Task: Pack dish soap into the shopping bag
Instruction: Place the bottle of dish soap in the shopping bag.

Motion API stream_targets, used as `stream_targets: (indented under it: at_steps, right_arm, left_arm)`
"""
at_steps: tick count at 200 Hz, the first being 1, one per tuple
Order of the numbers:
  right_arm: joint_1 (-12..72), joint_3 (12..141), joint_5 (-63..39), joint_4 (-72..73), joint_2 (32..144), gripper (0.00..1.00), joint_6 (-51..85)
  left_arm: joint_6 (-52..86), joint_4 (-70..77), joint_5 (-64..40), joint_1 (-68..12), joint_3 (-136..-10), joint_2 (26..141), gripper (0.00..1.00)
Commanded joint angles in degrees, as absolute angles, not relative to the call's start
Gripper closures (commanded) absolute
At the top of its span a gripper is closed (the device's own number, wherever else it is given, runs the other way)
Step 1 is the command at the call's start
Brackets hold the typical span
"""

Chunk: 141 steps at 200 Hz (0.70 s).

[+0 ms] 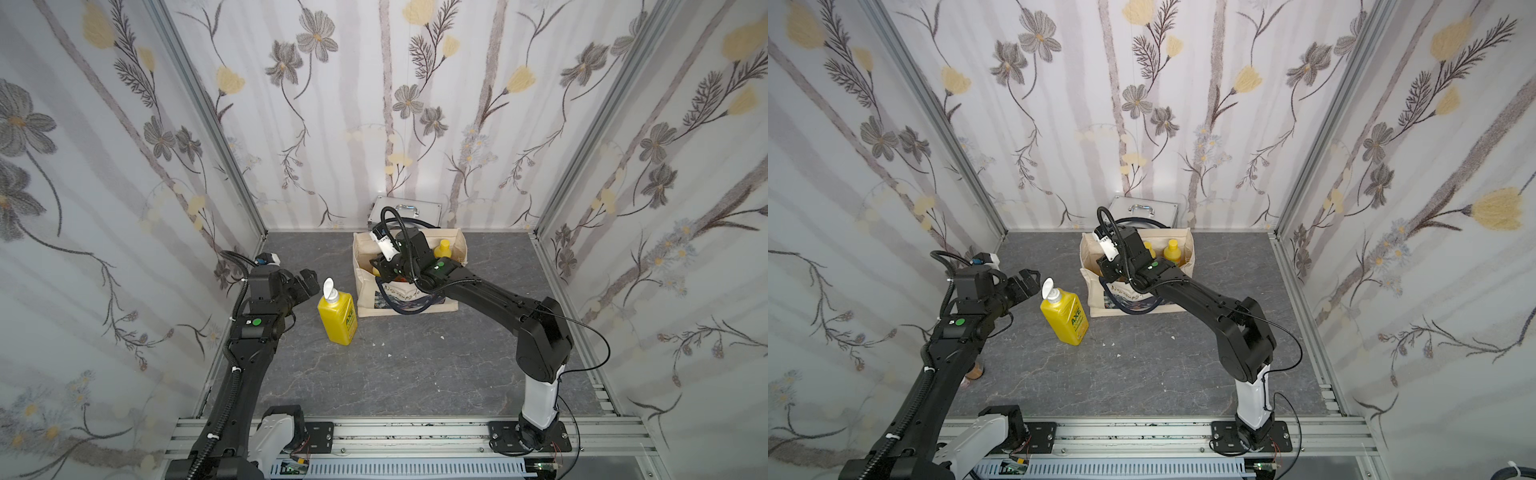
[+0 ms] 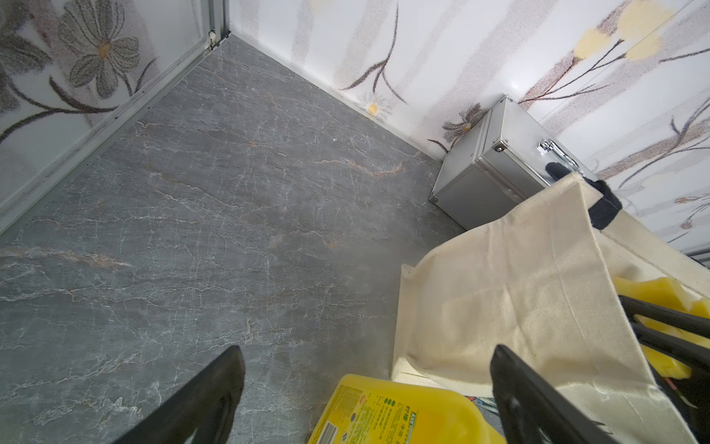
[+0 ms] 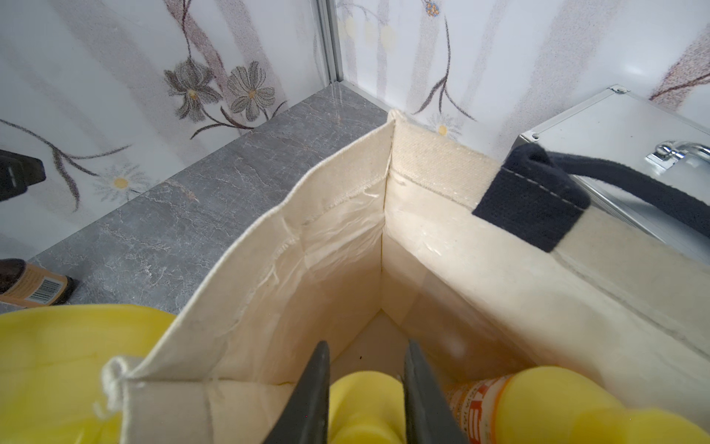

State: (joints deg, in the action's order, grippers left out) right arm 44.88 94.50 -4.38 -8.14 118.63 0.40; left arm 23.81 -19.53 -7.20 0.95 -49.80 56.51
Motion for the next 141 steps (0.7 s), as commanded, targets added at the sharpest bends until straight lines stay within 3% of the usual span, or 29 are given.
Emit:
stream_targets:
  at_steps: [1,15,141]
  right_arm:
    - [44.9,95.3,-4.8,-8.3,117.6,0.89,1.1]
    - [44.9,95.4,-4.8,-8.6,117.4,0.84,1.0]
    - [44.8,98.0,-6.0,-10.8,116.0,0.74,0.7]
  left_arm:
    - [24.0,-18.4,-7.2,1.0,-49.9,56.4,0.00]
    - [24.0,-18.4,-7.1,1.0,-49.8,56.5,0.00]
    - [23.8,-19.1,-6.6,1.0,-50.2,56.2,0.00]
